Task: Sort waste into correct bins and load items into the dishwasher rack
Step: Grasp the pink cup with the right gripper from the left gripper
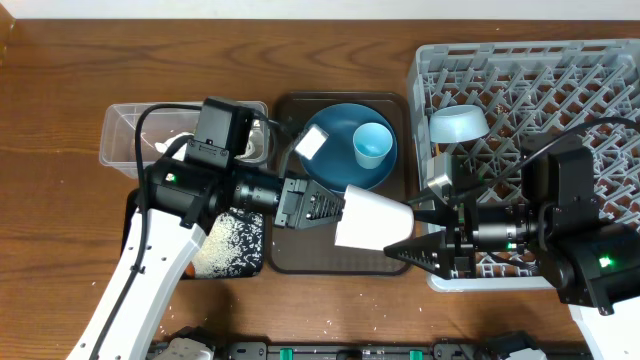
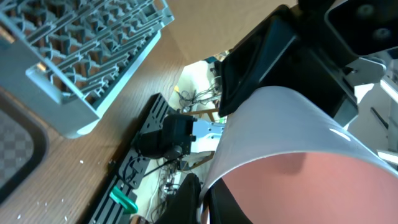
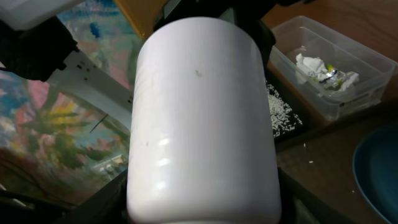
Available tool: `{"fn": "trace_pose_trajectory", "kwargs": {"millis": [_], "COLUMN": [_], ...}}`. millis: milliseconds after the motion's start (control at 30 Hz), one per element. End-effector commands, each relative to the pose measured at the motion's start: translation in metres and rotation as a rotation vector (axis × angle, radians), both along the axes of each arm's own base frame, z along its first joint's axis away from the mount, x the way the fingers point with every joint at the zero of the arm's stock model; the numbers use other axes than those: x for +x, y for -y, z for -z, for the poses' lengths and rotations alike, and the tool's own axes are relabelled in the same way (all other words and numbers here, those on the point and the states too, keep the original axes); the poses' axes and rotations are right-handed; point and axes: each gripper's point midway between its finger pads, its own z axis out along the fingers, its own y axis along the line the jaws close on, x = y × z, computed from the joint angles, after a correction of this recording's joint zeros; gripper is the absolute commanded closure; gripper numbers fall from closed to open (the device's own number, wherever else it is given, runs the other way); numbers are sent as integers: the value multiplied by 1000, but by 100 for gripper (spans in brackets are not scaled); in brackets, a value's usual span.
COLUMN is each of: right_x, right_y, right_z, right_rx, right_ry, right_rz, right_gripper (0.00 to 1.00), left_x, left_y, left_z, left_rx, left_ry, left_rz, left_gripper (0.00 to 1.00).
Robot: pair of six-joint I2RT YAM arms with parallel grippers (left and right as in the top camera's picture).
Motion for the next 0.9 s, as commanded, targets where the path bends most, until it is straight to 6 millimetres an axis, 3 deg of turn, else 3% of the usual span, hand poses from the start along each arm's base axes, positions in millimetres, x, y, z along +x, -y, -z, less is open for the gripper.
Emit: {"fn": "trace_pose_trajectory", "kwargs": {"millis": [0, 533, 733, 867], "right_x": [10, 16, 15, 19], "right_y": [1, 1, 1, 7], "right_z": [-1, -4, -2, 10], "right_rx": [-35, -34, -39, -100], "right_ry": [65, 101, 89, 65], "right_rz": [37, 51, 52, 100], "right_gripper": [45, 45, 46, 46], "left_x": [4, 4, 12, 14], "left_y": [-3, -3, -6, -7], "left_z": [10, 10, 21, 23], "left_rx": [80, 79, 144, 159], "left_ry": [8, 12, 33, 39], "left_rz": [-43, -42, -83, -93], "left_gripper": [93, 93, 71, 65]}}
